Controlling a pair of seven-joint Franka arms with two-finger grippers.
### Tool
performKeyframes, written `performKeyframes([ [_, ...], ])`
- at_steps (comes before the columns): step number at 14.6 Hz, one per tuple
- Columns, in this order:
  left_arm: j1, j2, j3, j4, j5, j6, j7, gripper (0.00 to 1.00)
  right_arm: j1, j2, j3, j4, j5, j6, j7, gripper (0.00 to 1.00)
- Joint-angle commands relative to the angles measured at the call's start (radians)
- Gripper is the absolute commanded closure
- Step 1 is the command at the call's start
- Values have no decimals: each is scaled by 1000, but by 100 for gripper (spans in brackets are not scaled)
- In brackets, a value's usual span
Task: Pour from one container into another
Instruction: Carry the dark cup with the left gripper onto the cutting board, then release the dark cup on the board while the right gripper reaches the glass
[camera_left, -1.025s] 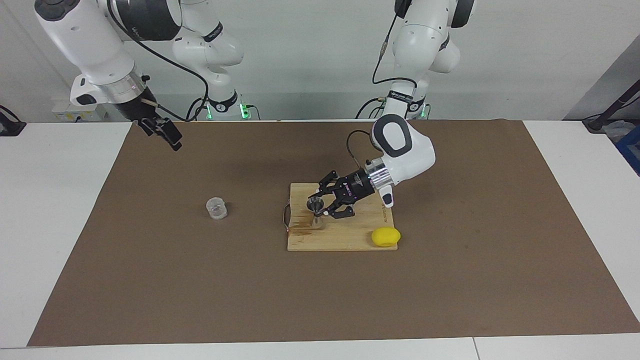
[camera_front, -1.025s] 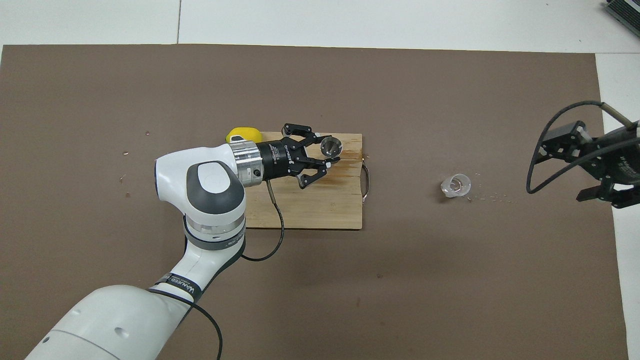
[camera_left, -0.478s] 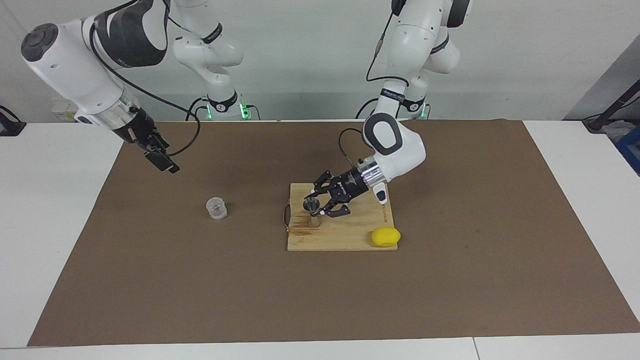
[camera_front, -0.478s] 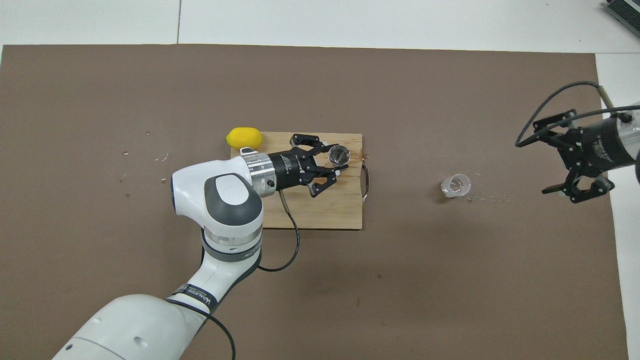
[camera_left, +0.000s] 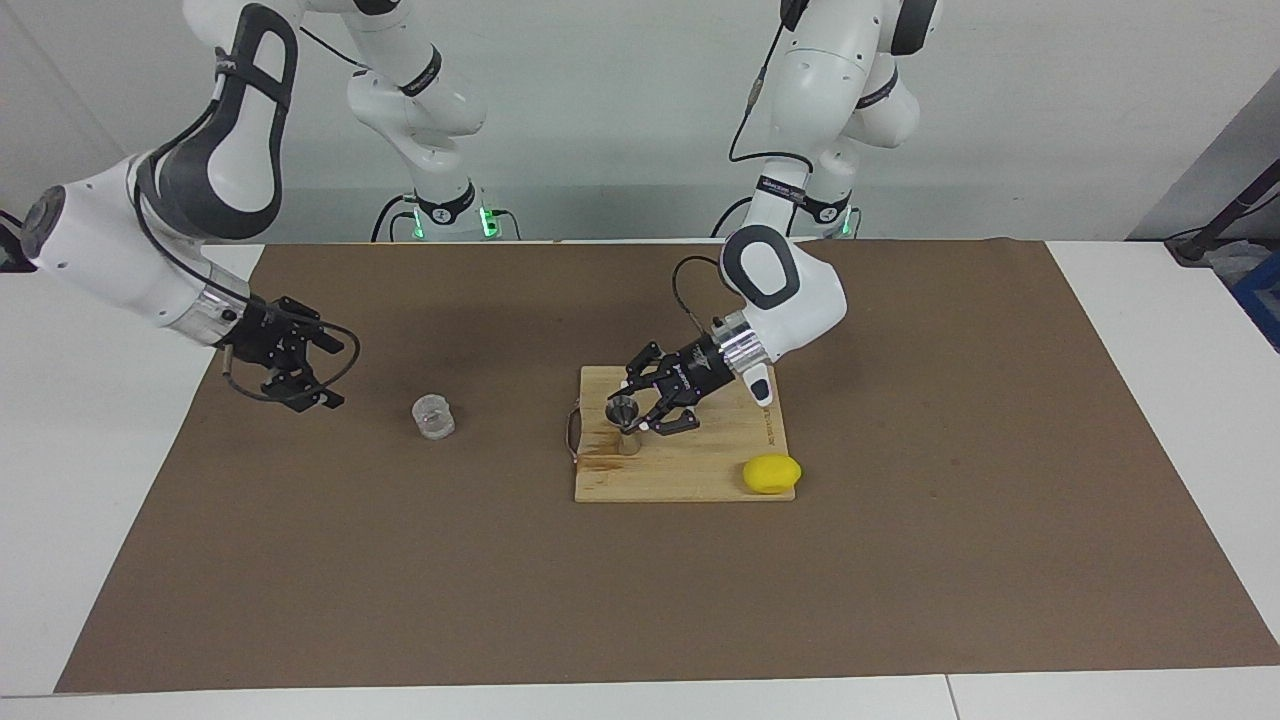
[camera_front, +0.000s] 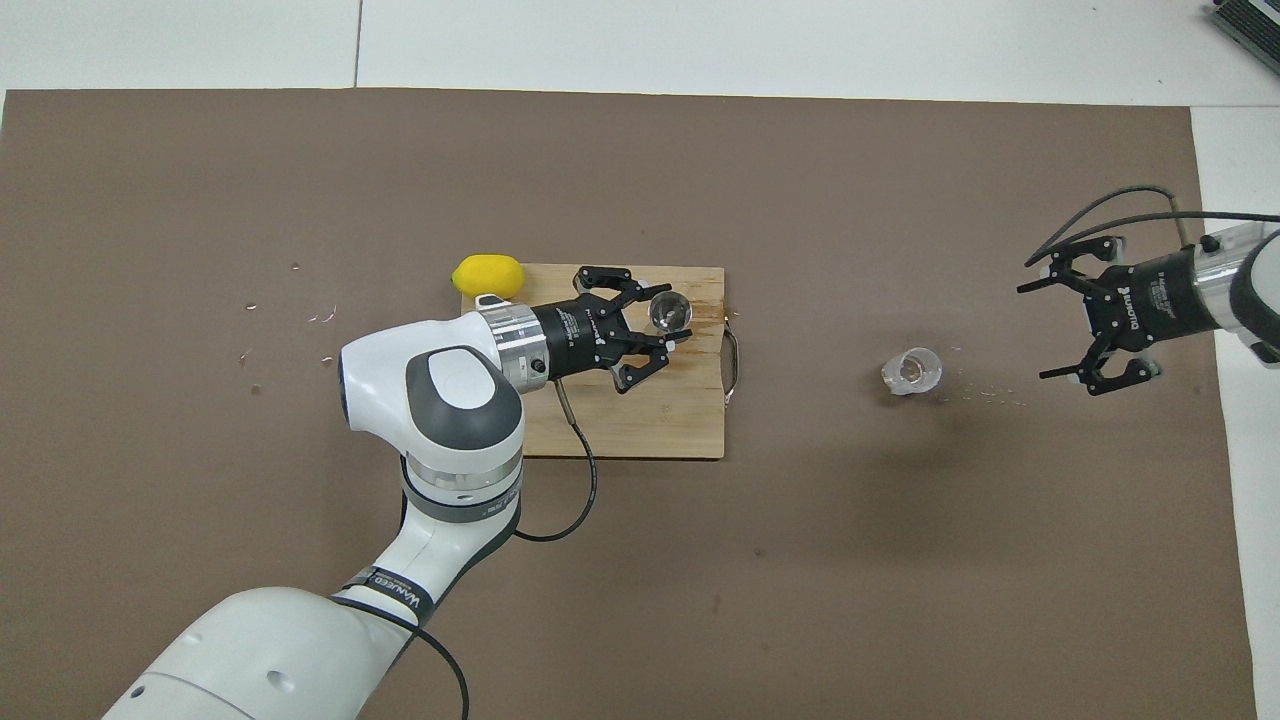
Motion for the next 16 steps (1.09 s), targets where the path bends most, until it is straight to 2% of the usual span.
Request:
performKeyframes([
  [1,-17,-10,12,-14,-22,18,-3,0,-5,-9,7,-74,65,69,17,0],
  [3,-16,-11,11,-14,-21,15,-3,0,-4,-8,7,-123,109,118,15,0],
  [5,-17,-27,12,-12,-12,15,-4,0,-5,21,7,-131,137,128,0,0],
  [8,-1,-120,14,-50,51,9,-10,0,-8,81,7,-125,213,129,-51,0],
  [11,68,-194,12,-70,187,-66,-15,0,-8,130,7,-123,275,131,-149,0],
  [16,199,-244,14,-58,548,-261,-10,0,-5,163,7,-149,327,138,-246,0],
])
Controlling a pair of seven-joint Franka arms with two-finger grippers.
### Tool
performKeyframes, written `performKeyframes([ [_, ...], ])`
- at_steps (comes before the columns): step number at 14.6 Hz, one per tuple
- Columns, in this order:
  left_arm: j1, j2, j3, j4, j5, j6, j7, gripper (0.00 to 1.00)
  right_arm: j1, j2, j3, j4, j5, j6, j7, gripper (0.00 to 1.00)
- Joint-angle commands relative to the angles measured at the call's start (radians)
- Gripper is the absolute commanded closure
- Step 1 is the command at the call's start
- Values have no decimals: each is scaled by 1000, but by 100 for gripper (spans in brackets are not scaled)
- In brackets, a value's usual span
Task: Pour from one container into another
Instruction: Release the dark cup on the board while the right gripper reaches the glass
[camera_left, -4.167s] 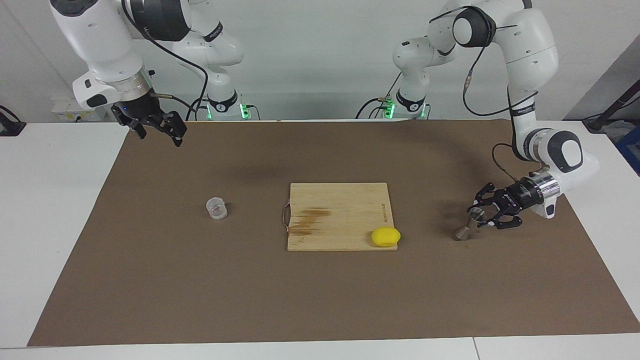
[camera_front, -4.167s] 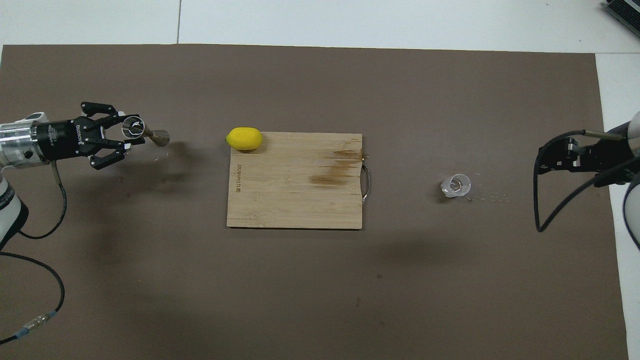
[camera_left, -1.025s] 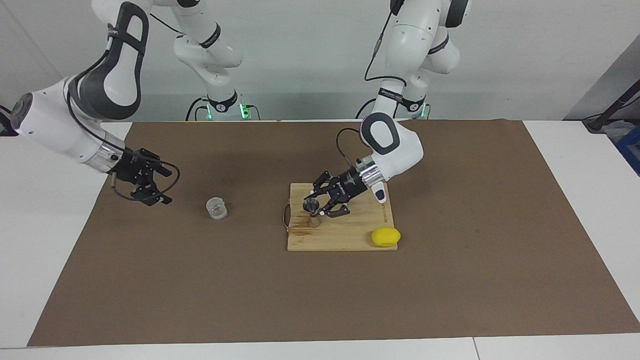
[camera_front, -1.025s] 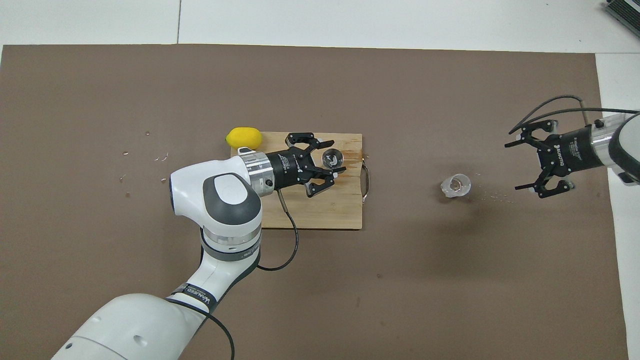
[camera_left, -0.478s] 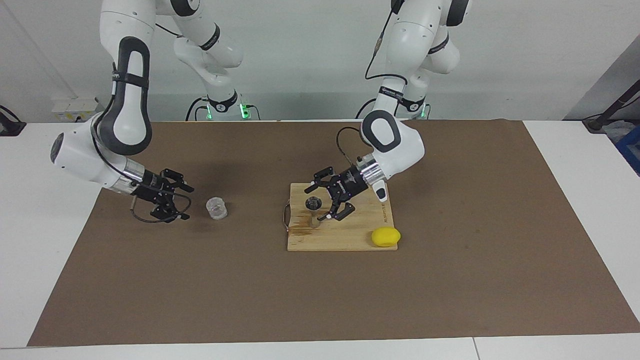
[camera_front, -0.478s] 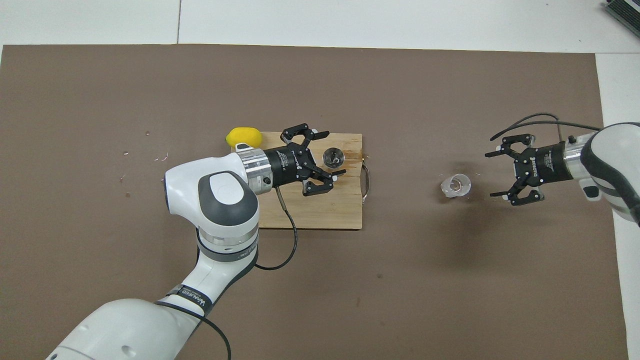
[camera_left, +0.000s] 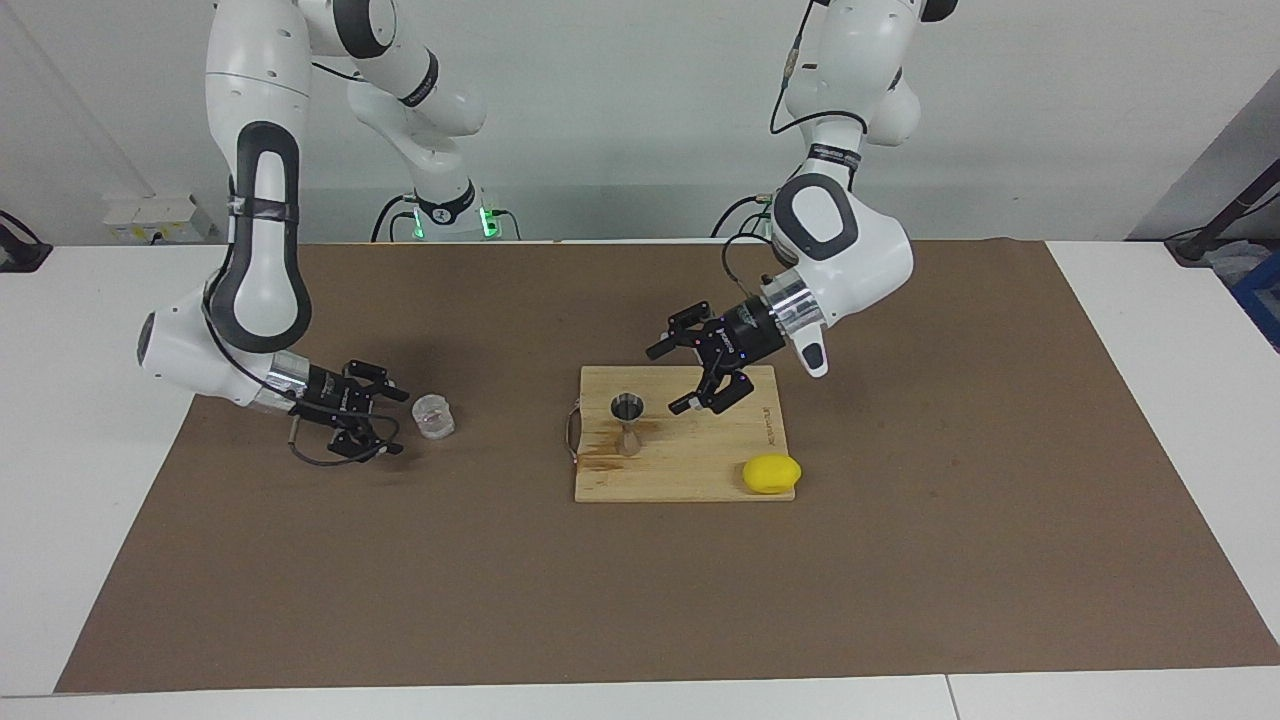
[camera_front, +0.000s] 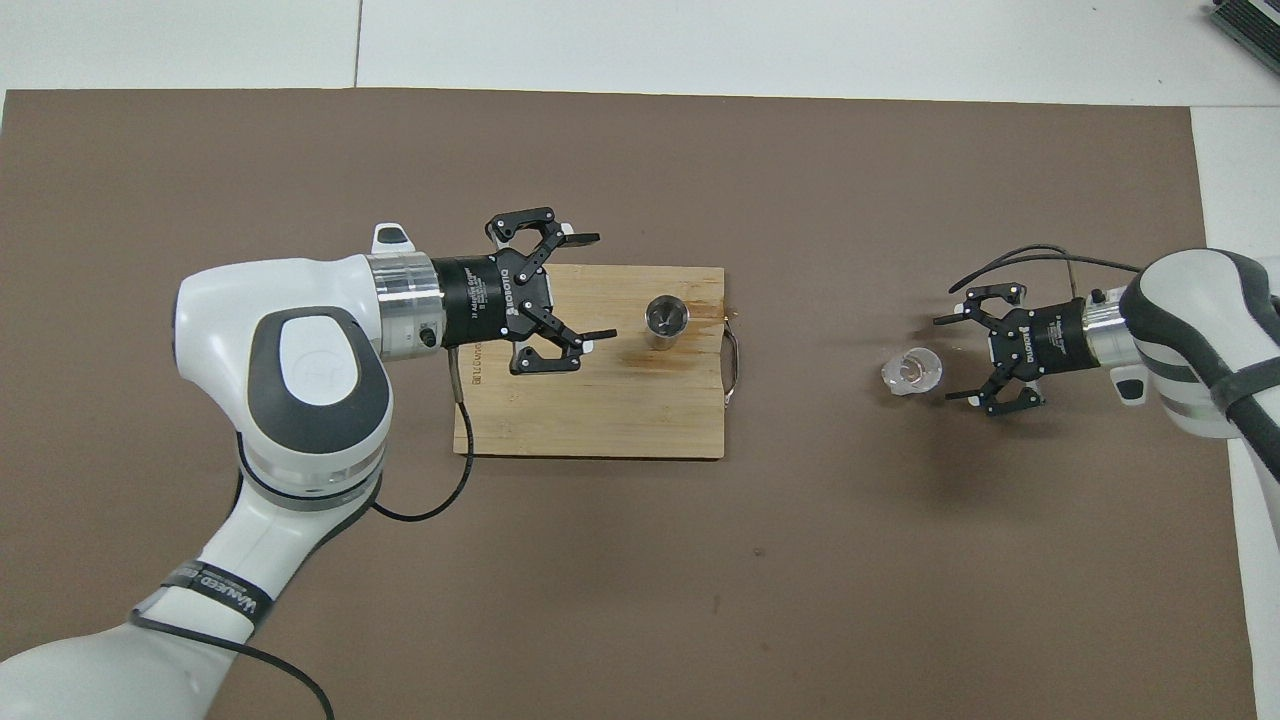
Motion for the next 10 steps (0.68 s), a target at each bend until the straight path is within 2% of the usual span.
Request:
performKeyframes([
  [1,63,-61,-2,-29,176,-80,4,0,-5,-2,7,-33,40,18,-53,0],
  [4,120,-102,-1,-3,415,-83,4,0,-5,-17,7,-85,43,3,-91,0],
  [6,139,-116,2,20,563,-74,3,0,-3,-22,7,-88,43,-12,-88,0],
  [10,166,-147,10,68,932,-66,6,0,9,-28,7,-87,43,-40,-54,0],
])
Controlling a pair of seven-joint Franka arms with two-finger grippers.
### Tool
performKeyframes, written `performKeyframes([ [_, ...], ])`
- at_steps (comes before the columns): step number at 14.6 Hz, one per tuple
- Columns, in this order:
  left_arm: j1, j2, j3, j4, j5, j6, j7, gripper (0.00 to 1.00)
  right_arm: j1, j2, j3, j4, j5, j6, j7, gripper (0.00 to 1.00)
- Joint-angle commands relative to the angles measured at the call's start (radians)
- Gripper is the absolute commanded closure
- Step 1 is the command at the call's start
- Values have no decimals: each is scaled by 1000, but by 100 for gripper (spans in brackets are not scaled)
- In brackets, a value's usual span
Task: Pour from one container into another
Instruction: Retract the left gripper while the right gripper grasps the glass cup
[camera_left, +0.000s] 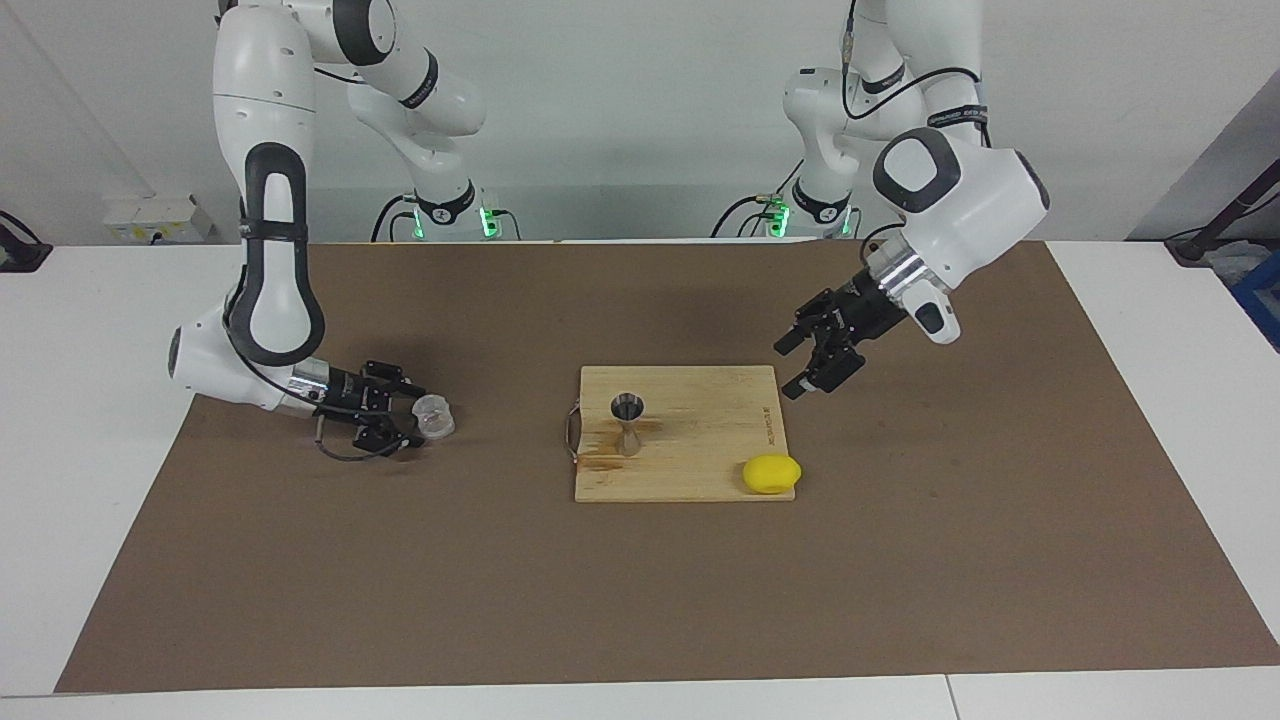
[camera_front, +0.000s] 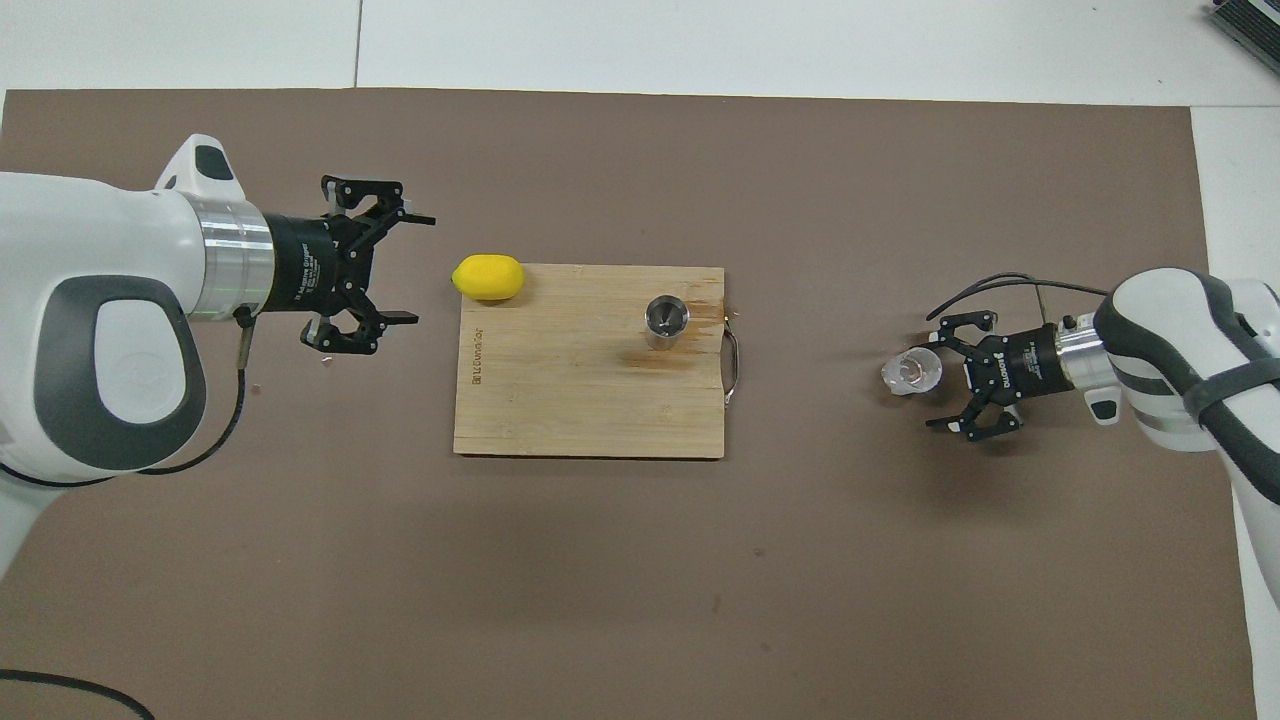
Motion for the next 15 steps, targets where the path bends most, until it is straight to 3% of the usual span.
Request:
performKeyframes([
  [1,25,-30,0,18,223,-7,5,0,0,-32,0,-28,30,-8,11,0],
  [6,55,-61,-1,20,553,-12,15,0,2,-30,2,-26,51,1,22,6],
  [8,58,-75,0,26,598,-23,99,0,2,-30,2,-26,55,6,22,8],
  [10,77,-87,0,26,597,-73,327,0,3,-30,2,-26,55,9,20,11],
  [12,78,-106,3,29,597,-147,527,0,0,-30,2,-26,59,6,16,24],
  [15,94,-115,7,58,589,-265,826,0,0,-30,2,-25,96,1,19,57],
])
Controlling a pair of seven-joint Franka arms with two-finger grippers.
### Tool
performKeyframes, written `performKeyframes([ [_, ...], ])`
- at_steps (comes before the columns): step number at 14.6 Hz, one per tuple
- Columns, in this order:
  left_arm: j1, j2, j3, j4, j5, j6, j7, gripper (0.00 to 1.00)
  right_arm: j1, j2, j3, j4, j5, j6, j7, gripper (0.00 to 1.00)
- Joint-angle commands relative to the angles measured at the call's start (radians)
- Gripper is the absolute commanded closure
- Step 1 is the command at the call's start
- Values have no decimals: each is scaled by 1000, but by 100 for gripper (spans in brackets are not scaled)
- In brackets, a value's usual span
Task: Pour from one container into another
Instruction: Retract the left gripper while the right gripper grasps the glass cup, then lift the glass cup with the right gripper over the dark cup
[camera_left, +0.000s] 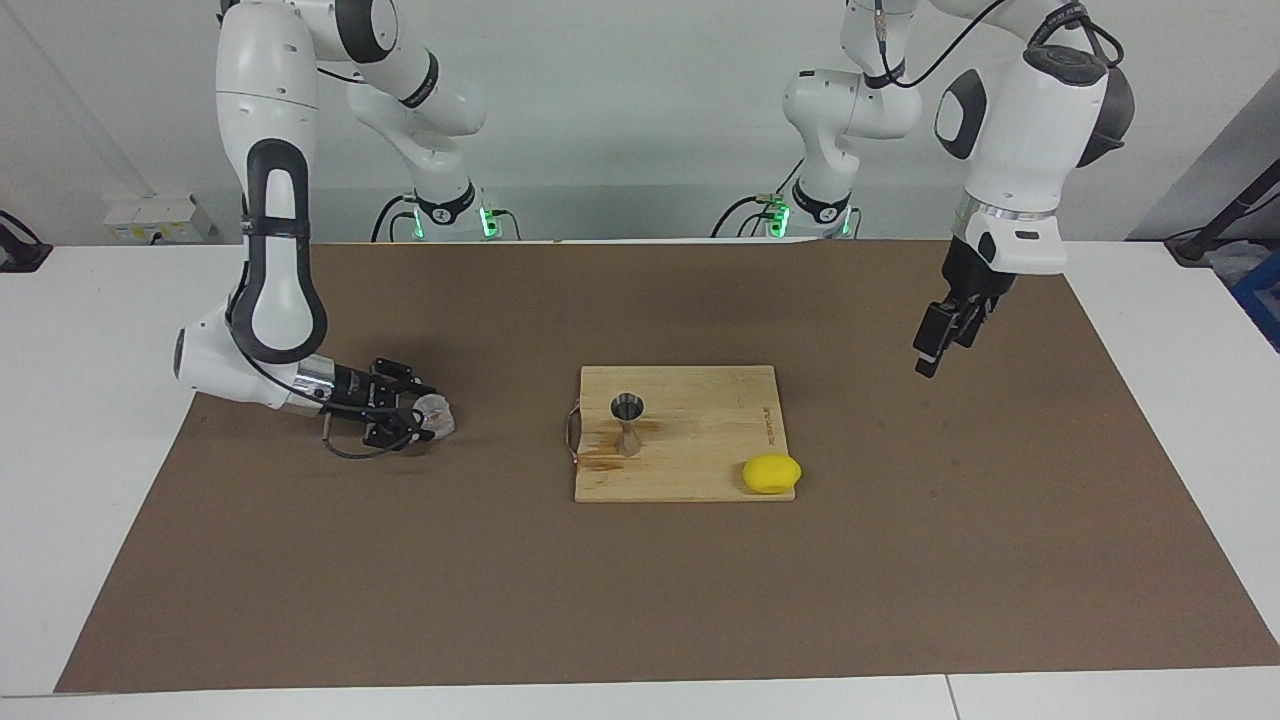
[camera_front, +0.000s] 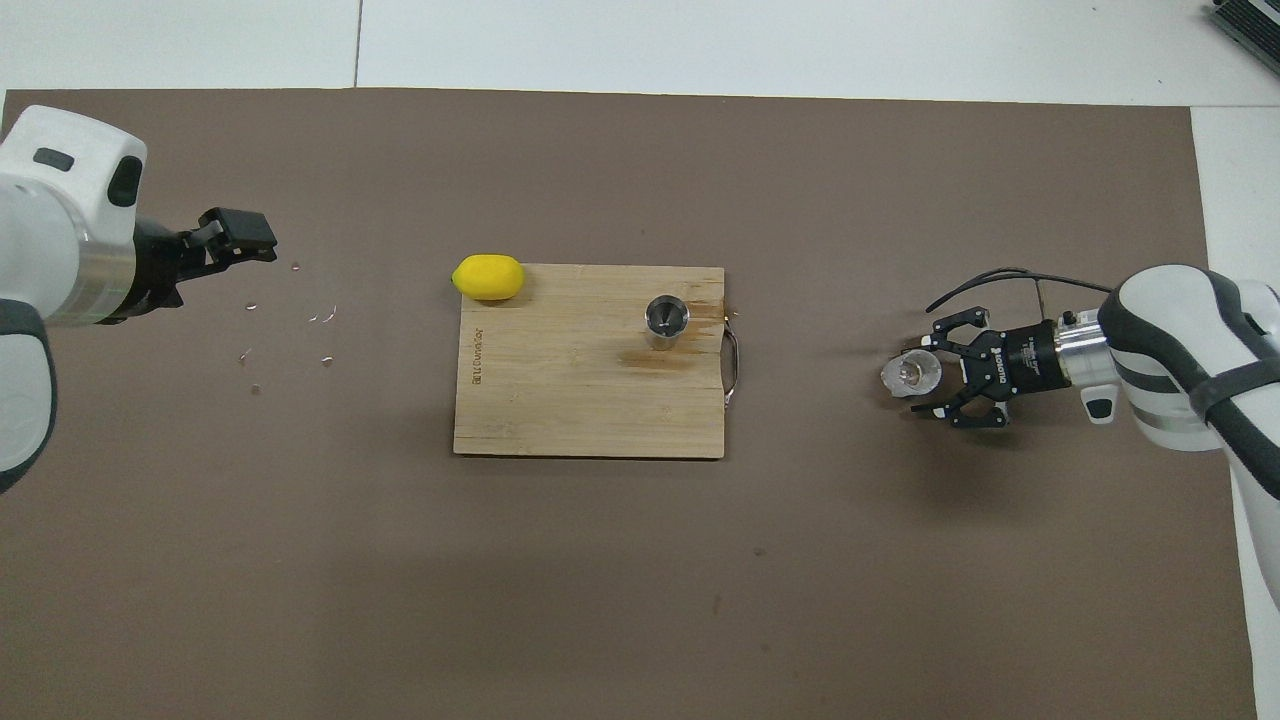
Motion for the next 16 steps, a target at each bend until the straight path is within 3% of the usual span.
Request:
performKeyframes([
  [1,27,-17,-6,41,11,-120,224,0,-3,-25,2,-20,32,4,7,80],
  [2,28,-17,-4,59,11,-163,275,0,-2,-36,2,-14,32,7,10,100],
  [8,86,-9,-6,200,8,-487,481,0,57,-103,2,28,29,62,208,100],
  [13,93,-1,-12,220,-1,-522,480,0,210,-143,0,54,11,206,429,100],
  [14,146,0,-28,226,-3,-539,483,0,236,-142,0,68,5,232,467,100],
  [16,270,3,-160,243,-40,-556,486,0,284,-139,0,79,-10,289,539,100],
])
